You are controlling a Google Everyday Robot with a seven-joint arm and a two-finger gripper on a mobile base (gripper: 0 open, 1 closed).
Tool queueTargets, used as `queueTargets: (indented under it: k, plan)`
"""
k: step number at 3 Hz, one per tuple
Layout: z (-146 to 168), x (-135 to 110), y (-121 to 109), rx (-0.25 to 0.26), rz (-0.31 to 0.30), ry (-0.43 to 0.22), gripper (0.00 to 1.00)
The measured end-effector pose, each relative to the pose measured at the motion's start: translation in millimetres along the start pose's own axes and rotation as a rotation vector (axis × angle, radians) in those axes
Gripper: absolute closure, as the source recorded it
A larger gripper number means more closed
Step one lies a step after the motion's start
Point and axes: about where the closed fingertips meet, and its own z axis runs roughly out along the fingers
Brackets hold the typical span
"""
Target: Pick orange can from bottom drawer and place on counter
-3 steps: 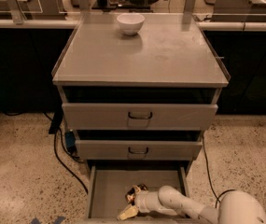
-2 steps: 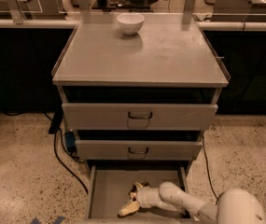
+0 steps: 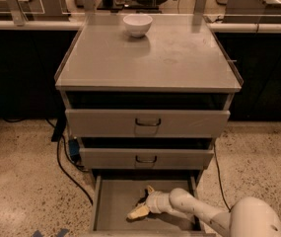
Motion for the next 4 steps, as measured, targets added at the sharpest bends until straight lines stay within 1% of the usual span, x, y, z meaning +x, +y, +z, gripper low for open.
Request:
queueTargets:
  k: [1,2,3,4]
  plan:
    - [1.4,4.3,-0.2,-0.024,0.004,0.024,0.0]
    - [-2.9,9.0,-9.0,0.0,0.019,0.132,0.0]
    - [-22.1,45.7,-25.8,0.038,0.074,0.204,0.0]
    - [-22.0,45.8,-25.9,0.038,0.074,0.204,0.0]
